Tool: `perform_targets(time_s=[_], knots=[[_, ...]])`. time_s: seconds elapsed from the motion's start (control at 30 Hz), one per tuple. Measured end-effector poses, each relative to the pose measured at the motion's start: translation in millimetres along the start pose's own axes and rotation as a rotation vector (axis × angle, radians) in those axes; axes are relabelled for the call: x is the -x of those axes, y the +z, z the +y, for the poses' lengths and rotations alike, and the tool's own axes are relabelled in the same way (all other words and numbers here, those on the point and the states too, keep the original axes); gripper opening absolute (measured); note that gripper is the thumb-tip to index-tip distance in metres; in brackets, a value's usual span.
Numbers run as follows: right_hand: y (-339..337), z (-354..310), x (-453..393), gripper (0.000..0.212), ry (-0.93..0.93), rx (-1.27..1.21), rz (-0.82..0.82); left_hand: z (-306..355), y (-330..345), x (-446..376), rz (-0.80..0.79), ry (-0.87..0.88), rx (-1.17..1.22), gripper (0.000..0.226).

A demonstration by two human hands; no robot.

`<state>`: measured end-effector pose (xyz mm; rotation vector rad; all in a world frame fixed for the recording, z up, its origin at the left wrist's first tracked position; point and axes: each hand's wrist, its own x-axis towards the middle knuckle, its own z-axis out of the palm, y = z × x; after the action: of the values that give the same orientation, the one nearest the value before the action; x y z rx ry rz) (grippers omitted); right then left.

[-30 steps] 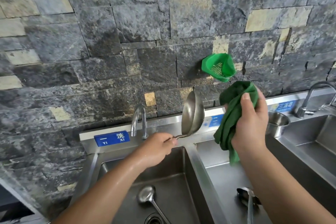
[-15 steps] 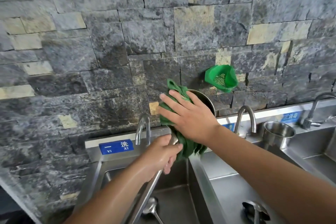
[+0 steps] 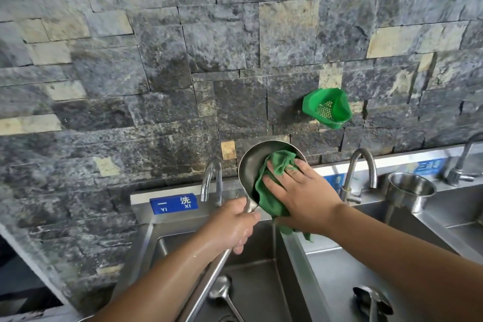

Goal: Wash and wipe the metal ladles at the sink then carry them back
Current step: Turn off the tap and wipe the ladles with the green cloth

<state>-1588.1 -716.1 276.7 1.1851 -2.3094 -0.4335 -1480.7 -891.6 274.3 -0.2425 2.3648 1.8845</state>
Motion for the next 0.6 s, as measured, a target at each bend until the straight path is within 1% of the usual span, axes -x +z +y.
perform_targets(time_s=[0.07,0.13,0.27,0.3,0.33,0.37,0.4,0.43,0.5,0.57,0.6], knots=[[17.3,-0.5,7.1,0.051,-0.119,-0.035,0.132,-3.0,0.9,0.2,0.006,-0.004,-0.021,0.020],[38.9,-3.3,20.1,0.033,-0.179,-0.133,0.286,-6.9,2.2,0.0,-0.010,-0.003,-0.099,0.021],[81.4,-23.6,55.1,0.022,-0.248,-0.229,0.506,-30.8,8.0,-8.2,0.014,-0.013,-0.346,0.015],[93.9,-25.1,63.6,0.021,-0.258,-0.247,0.522,-38.2,9.2,-12.8,0.033,0.007,-0.428,0.017],[103.7,-27.3,71.3,0.022,-0.257,-0.252,0.503,-44.7,7.3,-12.3,0.063,0.035,-0.520,0.020],[117.9,-28.4,79.3,0.026,-0.223,-0.255,0.451,-49.6,5.5,-12.6,0.095,0.064,-0.614,0.021],[132.3,-28.6,85.9,0.032,-0.166,-0.277,0.357,-53.9,4.3,-14.0,0.134,0.081,-0.686,0.022],[147.0,-30.1,91.9,0.040,-0.075,-0.326,0.213,-61.5,4.0,-16.7,0.161,0.077,-0.692,0.022],[170.9,-40.8,99.1,0.059,0.190,-0.432,-0.181,-75.2,5.3,-17.0,0.178,0.046,-0.588,0.024],[208.9,-71.5,112.7,0.077,0.352,-0.538,-0.504,-92.7,12.4,-19.9,0.165,-0.014,-0.472,0.026],[225.2,-92.2,123.4,0.090,0.395,-0.632,-0.641,-99.1,17.2,-19.5,0.163,-0.043,-0.422,0.026]])
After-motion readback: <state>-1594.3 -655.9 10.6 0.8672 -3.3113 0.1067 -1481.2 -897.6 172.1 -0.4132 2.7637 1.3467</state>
